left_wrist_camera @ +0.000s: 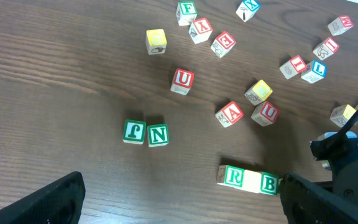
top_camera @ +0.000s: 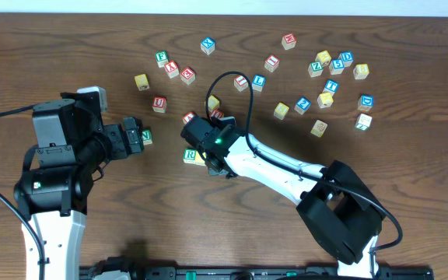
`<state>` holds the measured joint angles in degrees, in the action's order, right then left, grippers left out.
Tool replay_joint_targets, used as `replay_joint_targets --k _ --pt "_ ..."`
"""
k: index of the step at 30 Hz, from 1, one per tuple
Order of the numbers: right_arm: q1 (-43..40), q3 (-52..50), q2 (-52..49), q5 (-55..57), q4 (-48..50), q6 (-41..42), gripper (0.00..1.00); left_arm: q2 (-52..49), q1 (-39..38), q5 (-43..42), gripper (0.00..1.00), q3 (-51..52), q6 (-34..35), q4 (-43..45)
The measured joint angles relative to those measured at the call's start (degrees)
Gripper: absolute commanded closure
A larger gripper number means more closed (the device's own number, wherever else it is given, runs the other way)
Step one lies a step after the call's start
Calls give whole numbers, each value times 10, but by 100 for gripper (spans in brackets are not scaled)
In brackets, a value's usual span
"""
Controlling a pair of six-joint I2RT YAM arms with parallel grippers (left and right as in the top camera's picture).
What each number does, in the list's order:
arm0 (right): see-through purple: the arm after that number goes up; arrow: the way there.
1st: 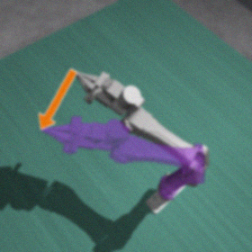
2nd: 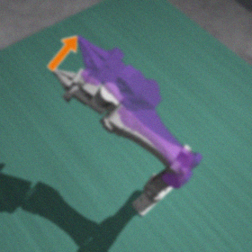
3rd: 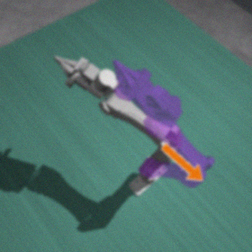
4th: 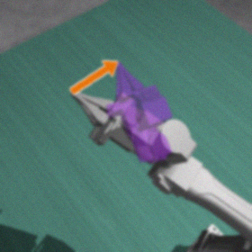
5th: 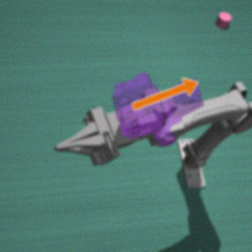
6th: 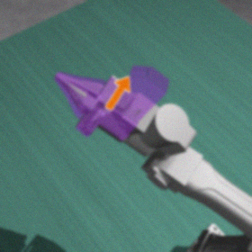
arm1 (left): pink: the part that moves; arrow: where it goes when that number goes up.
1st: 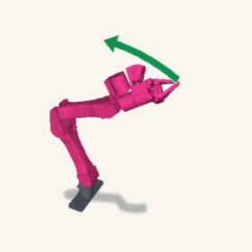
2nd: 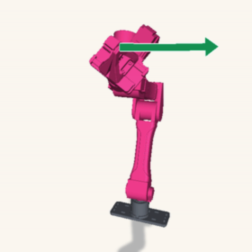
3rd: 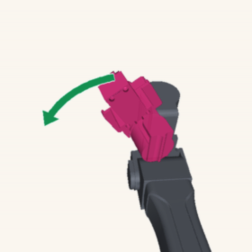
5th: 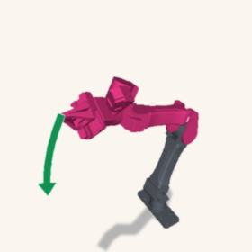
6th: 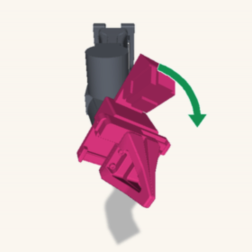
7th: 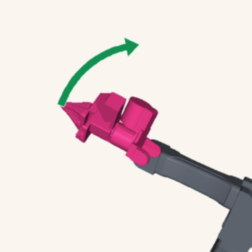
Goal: Spell out ROBOT
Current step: 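Lower the yellow O block onto the table right of the green B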
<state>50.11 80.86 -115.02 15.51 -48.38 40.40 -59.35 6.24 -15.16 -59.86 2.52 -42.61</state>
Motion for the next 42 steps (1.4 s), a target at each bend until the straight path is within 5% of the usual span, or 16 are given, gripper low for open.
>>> replay_joint_targets --k 29,34,42 --pt "0 -24 0 26 59 2 99 0 0 0 2 0 0 0" --pt "0 -25 0 27 61 2 88 0 0 0 2 0 0 0" --pt "0 -25 0 27 61 2 83 0 0 0 2 0 0 0"
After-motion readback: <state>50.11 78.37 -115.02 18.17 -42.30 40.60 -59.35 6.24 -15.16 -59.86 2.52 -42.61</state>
